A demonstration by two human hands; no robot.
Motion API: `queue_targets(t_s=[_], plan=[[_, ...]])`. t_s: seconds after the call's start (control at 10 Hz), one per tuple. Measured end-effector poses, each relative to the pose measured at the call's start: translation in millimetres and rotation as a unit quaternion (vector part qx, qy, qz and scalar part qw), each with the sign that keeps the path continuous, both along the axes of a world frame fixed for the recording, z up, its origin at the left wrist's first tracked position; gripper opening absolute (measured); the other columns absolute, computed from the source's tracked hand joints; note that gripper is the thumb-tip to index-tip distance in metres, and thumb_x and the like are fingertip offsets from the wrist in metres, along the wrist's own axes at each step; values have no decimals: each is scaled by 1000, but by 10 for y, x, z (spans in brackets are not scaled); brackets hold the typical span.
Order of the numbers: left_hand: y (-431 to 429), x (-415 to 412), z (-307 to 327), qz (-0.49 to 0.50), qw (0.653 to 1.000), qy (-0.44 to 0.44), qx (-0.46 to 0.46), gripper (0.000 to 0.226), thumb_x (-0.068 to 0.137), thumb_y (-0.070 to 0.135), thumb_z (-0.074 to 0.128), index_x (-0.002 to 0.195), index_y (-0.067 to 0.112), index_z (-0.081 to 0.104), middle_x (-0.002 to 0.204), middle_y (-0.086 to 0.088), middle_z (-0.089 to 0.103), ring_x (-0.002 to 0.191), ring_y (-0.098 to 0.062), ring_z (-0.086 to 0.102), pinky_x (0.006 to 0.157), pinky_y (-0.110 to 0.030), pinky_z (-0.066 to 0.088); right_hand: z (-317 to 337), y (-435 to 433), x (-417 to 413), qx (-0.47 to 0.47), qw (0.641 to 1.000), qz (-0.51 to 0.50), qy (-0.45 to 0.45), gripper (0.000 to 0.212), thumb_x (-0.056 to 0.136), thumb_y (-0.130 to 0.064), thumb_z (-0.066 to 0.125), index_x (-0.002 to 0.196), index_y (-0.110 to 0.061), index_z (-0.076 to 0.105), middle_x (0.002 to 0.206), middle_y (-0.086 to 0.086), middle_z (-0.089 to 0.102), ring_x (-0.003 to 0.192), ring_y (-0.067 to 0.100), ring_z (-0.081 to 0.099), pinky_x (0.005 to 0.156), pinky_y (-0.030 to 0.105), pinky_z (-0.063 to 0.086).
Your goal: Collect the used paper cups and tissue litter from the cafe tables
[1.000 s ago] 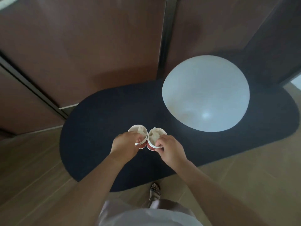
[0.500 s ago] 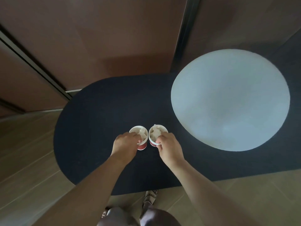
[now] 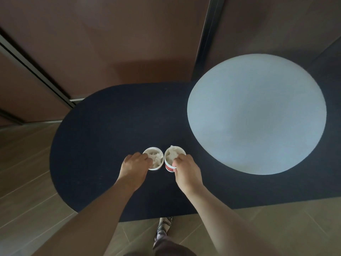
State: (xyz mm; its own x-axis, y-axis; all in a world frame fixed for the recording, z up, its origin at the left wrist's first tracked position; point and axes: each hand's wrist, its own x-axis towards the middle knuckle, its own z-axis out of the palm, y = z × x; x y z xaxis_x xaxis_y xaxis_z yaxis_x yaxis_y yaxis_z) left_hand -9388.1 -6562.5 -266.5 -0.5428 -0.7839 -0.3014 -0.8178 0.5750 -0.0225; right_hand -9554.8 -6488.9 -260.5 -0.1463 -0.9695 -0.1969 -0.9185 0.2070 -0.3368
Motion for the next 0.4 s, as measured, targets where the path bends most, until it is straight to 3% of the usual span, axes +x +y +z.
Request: queue_targets(t_s=[0.3, 0.4], plan=[[236, 65, 163, 30, 997, 70, 11, 33, 85, 36, 57, 117, 30, 52, 124, 11, 49, 108, -14, 50, 89, -29, 41, -1, 194, 15, -45, 999, -8, -10, 22, 85, -18, 62, 107, -18, 61, 113, -4, 58, 103, 18, 49, 64, 24, 40], [407, 133, 359, 42, 992, 115, -11, 37, 85, 44, 53, 120, 30, 52, 123, 10, 51, 109, -14, 51, 90, -31, 44, 181, 328, 93, -100, 995, -10, -23, 25, 85, -25, 64, 109, -19, 61, 113, -4, 61, 104, 17, 53, 70, 26, 48]])
